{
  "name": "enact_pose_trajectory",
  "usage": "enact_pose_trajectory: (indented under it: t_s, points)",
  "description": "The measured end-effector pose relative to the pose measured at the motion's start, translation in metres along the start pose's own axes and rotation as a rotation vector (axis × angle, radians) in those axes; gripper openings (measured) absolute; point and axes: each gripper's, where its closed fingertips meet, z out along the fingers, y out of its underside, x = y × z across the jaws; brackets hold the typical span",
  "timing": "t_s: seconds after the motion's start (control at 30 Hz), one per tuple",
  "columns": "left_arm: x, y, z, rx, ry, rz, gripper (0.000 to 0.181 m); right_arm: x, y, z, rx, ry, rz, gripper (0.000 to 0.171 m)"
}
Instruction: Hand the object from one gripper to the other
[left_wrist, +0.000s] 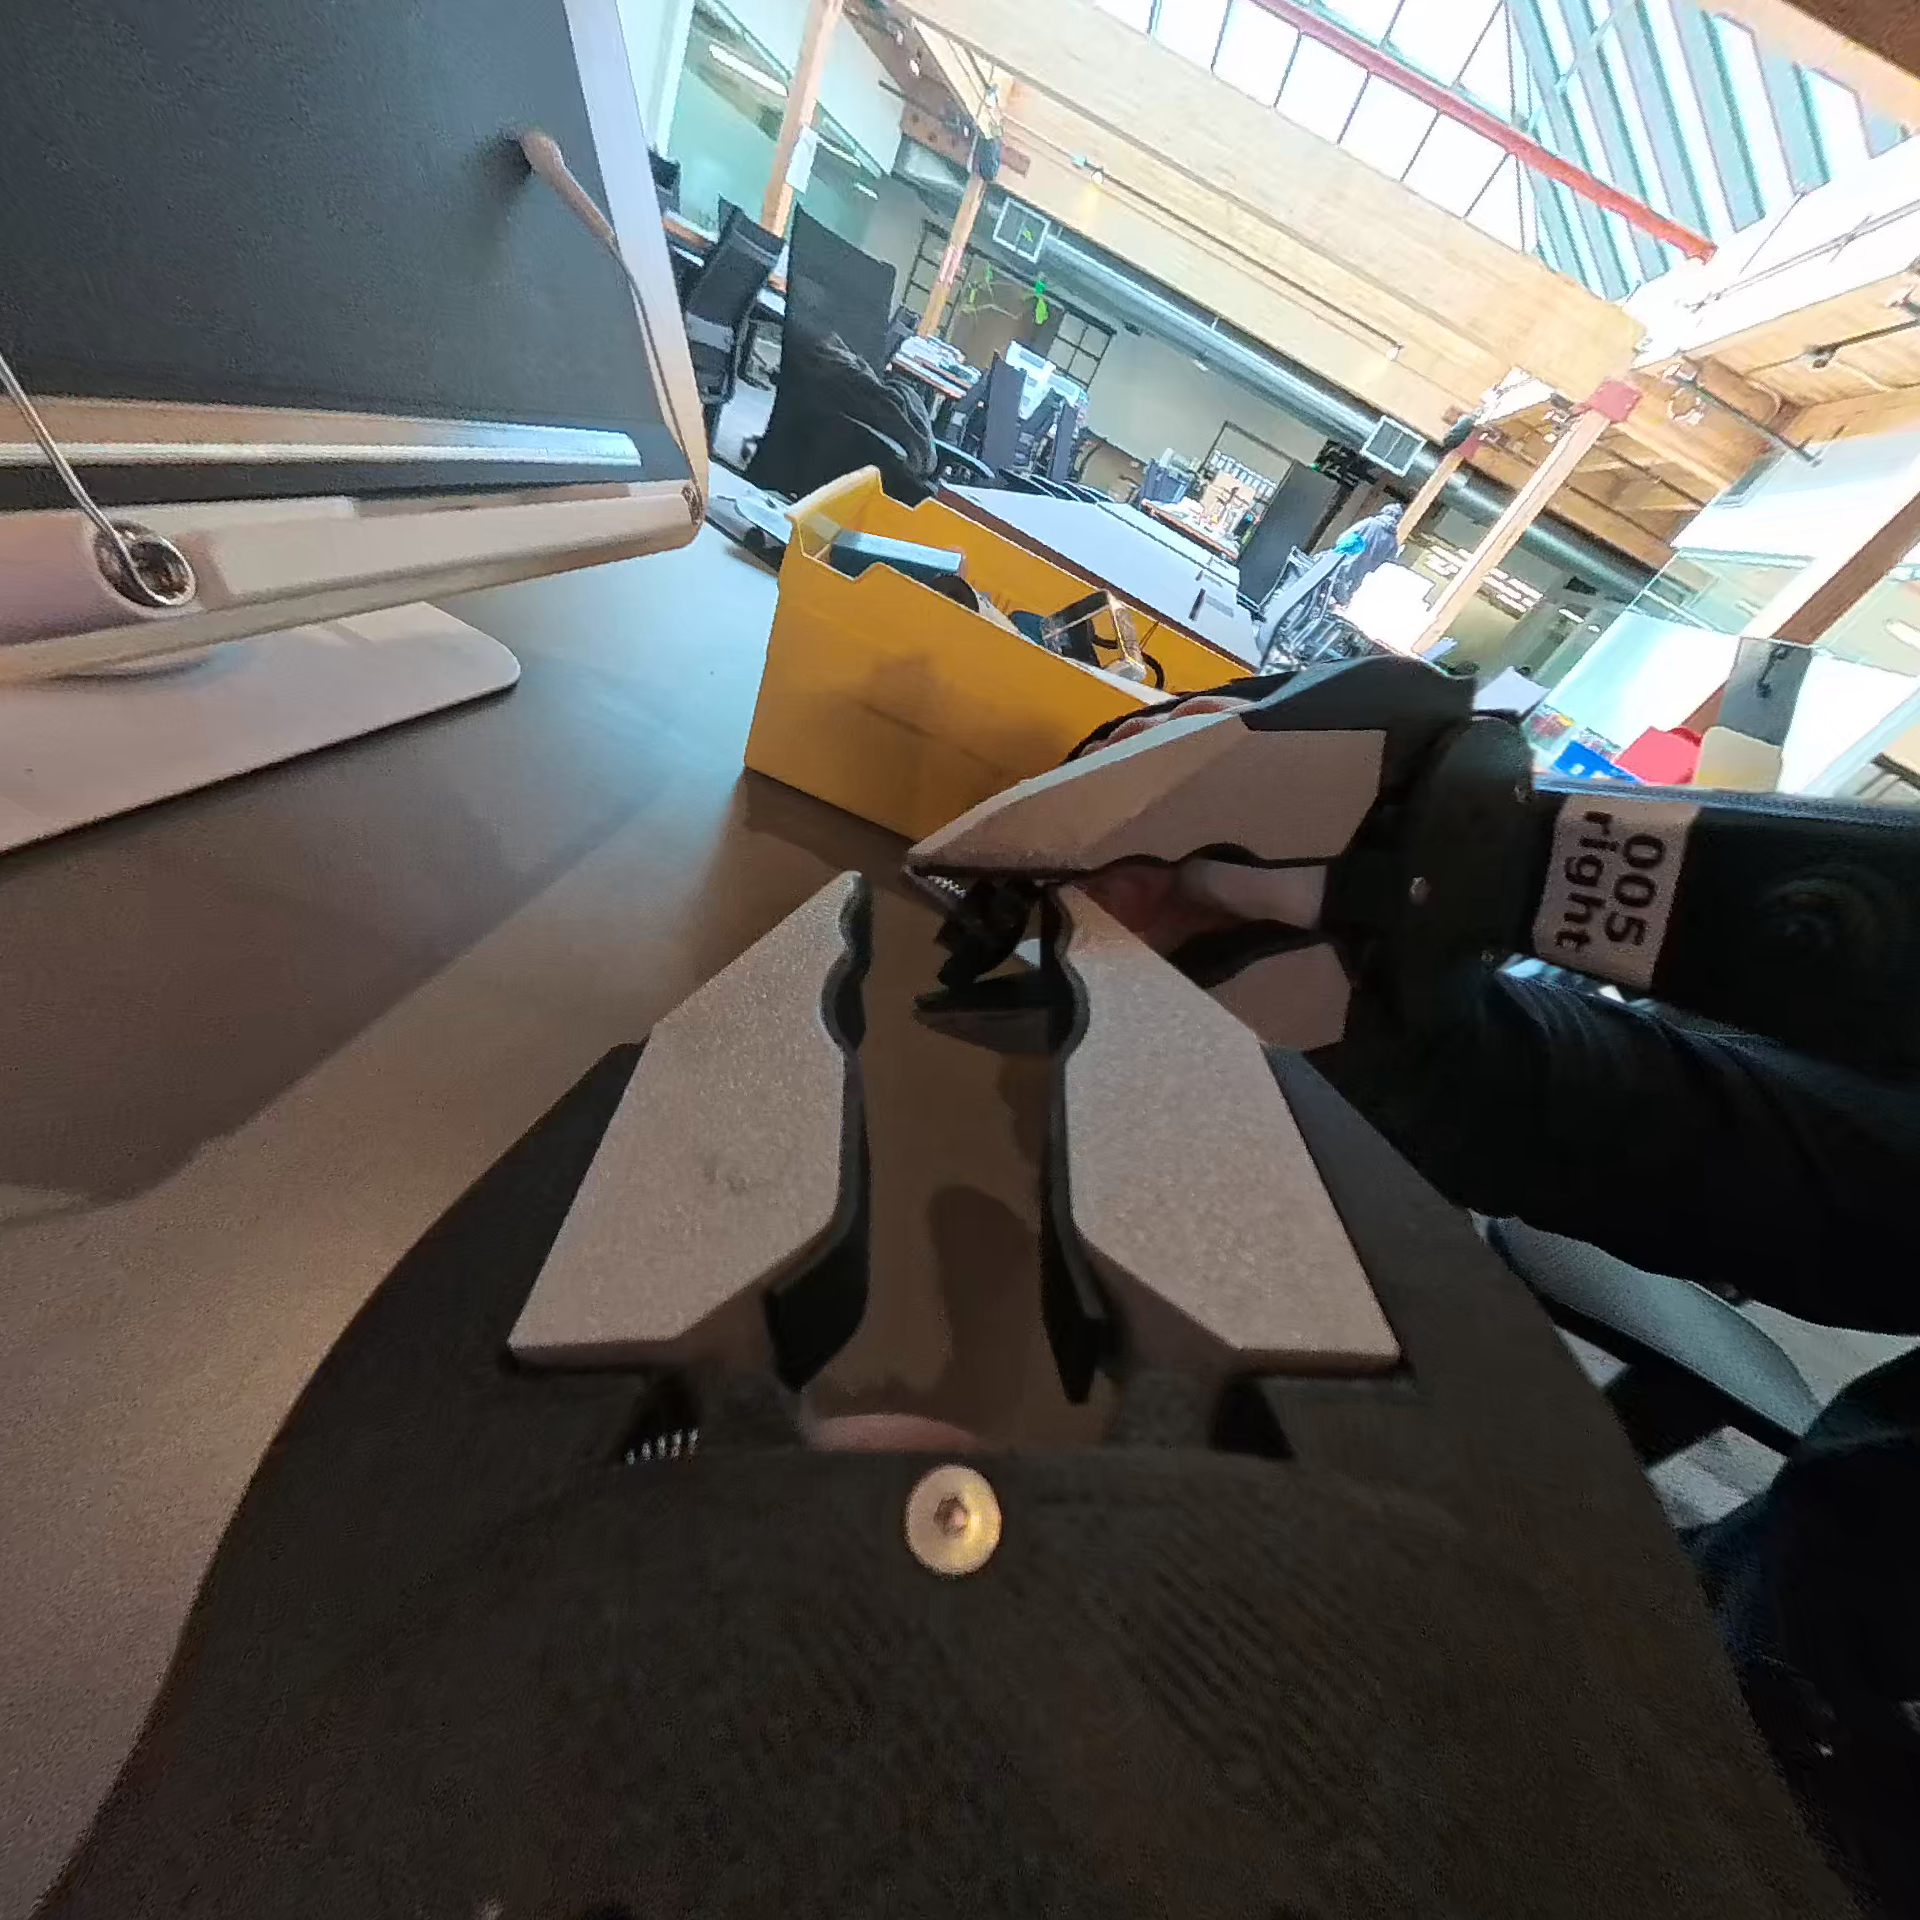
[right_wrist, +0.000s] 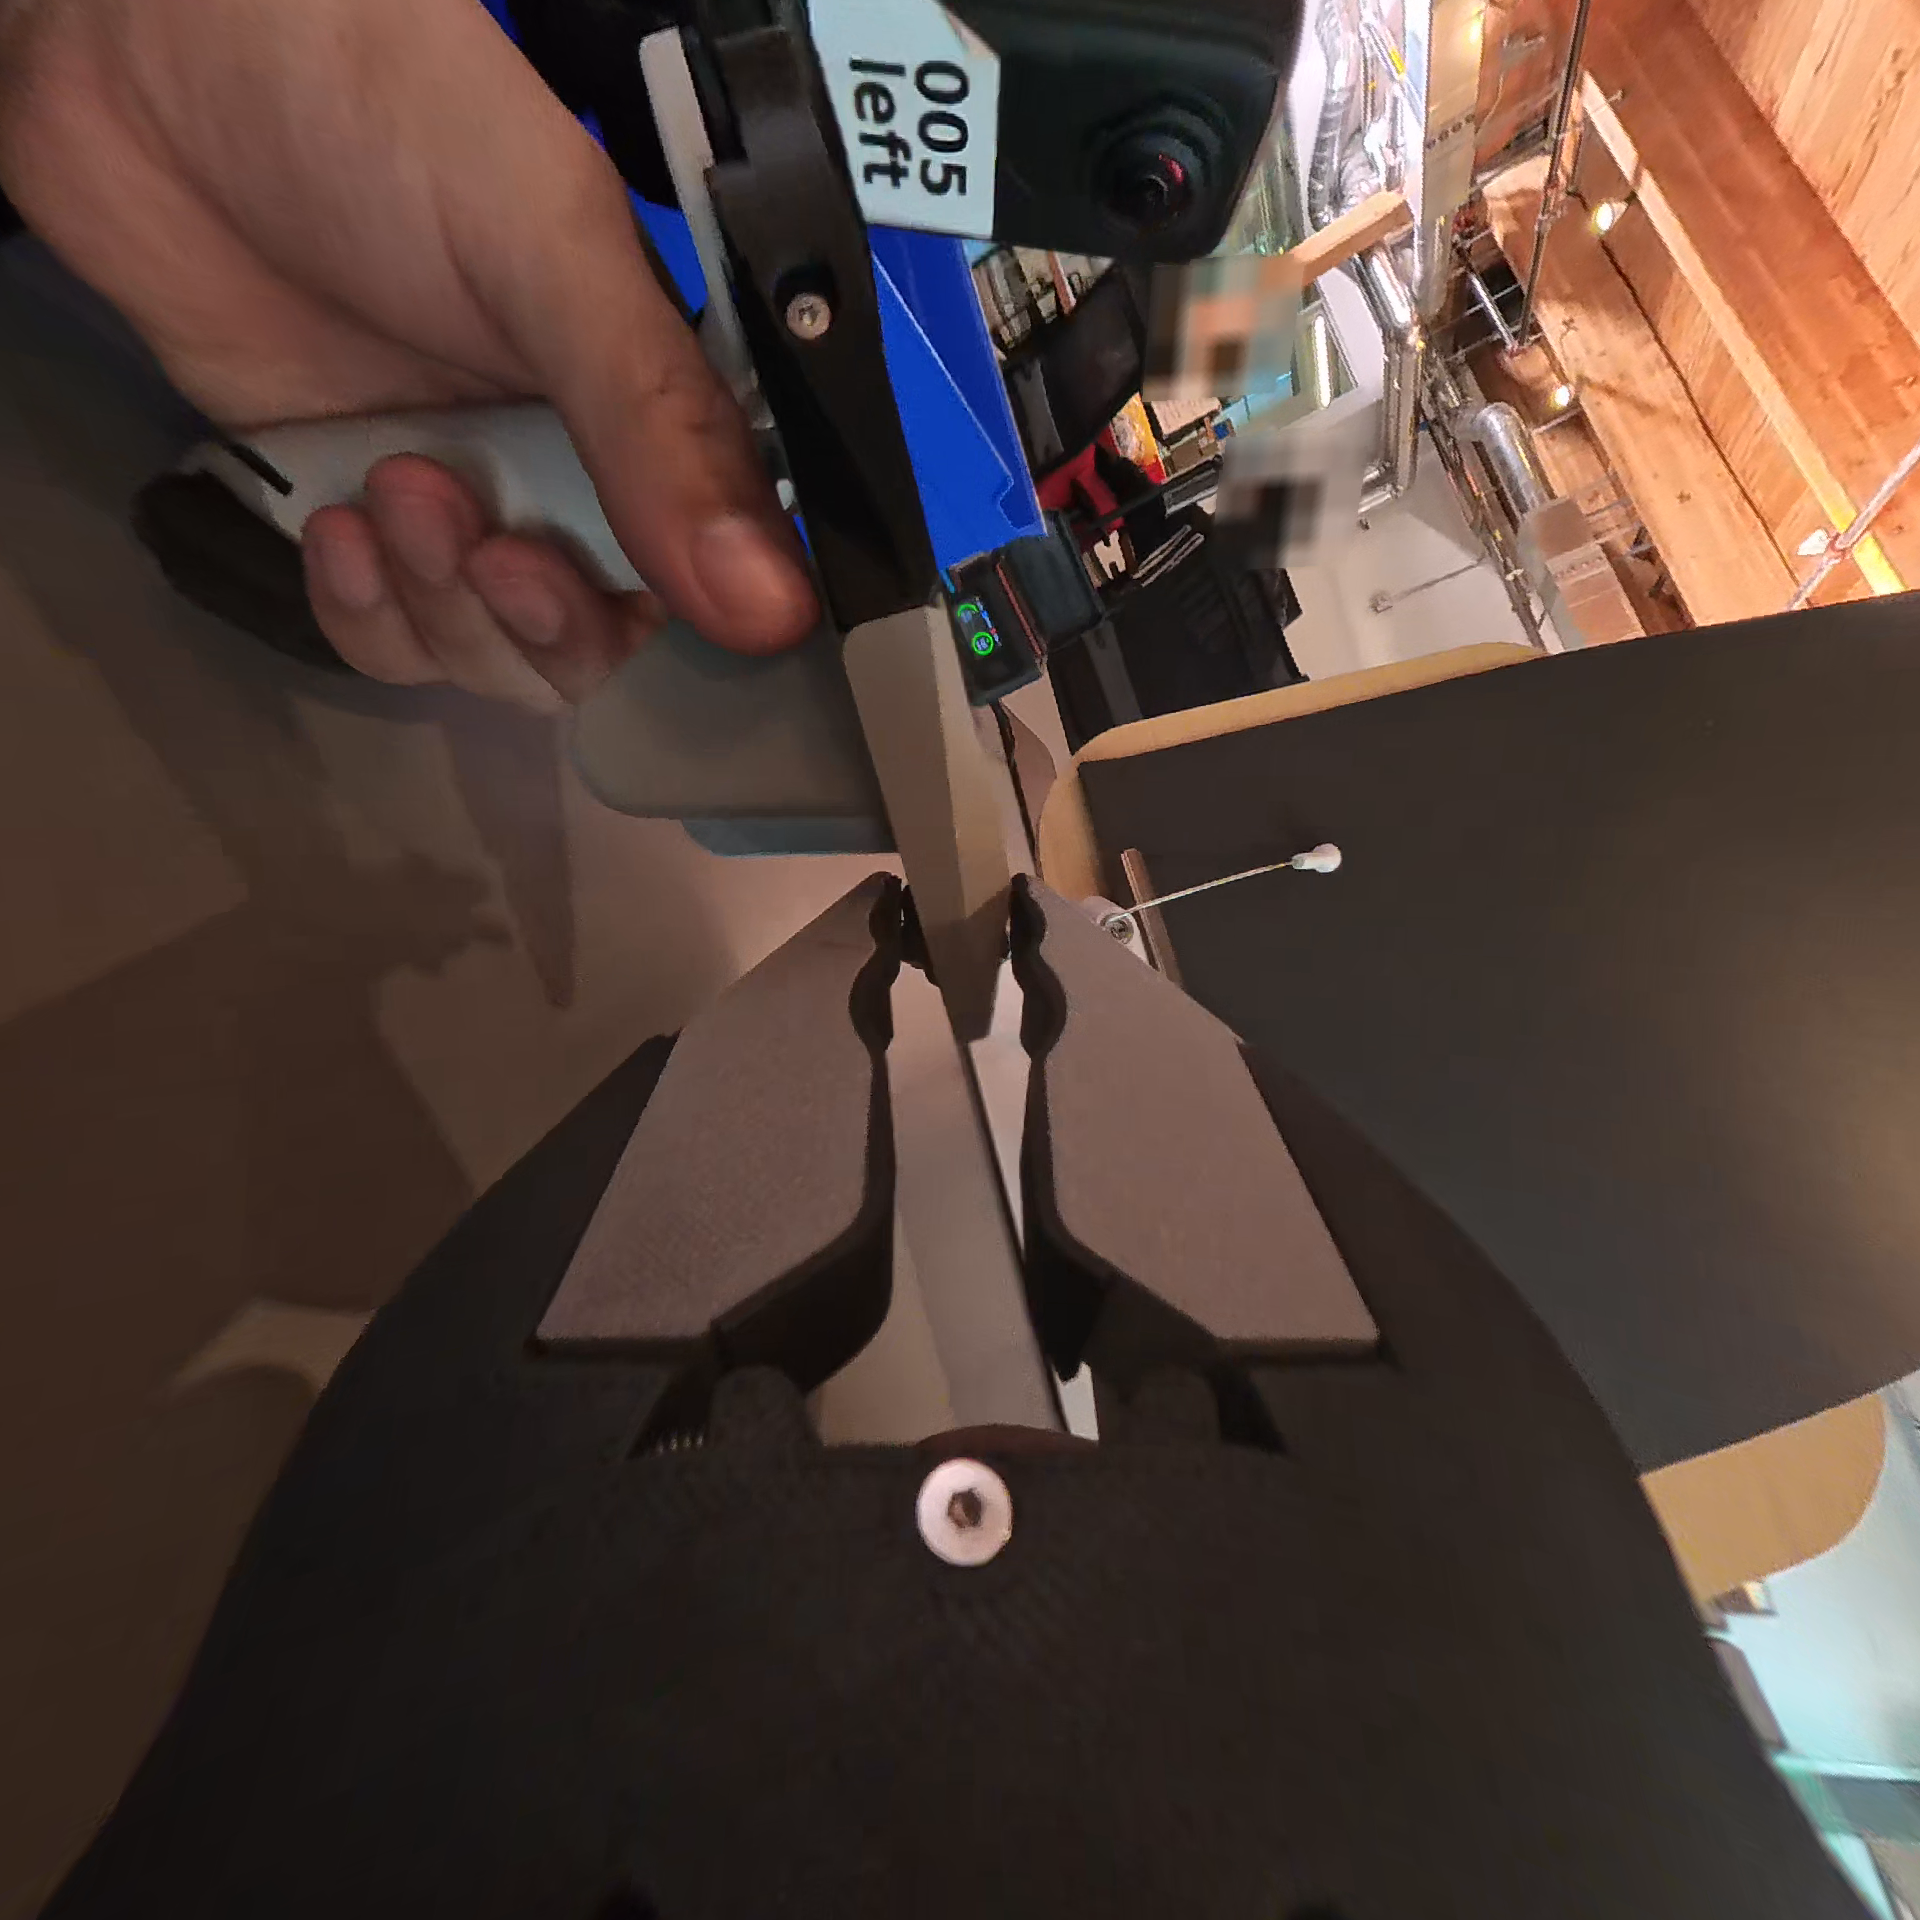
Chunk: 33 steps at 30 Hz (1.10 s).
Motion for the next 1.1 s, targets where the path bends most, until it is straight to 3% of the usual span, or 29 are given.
enact_pose_trajectory:
  t_s: [0.47,0.7,0.9,1.1]
  points:
    - [0.000,-0.001,-0.001,-0.017,-0.037,0.122,0.023,-0.004,-0.001,-0.002,0.047,-0.064,0.107,0.020]
    - [-0.022,-0.014,-0.012,0.027,-0.207,0.238,0.023,-0.001,0.011,-0.003,0.032,-0.111,0.211,0.026]
    - [-0.030,-0.011,-0.014,-0.073,-0.413,0.658,0.023,0.016,0.016,-0.009,0.086,-0.157,0.511,0.025]
    - [-0.019,-0.002,-0.007,-0.156,-0.487,1.066,0.023,0.014,0.008,-0.010,0.163,-0.328,0.844,0.031]
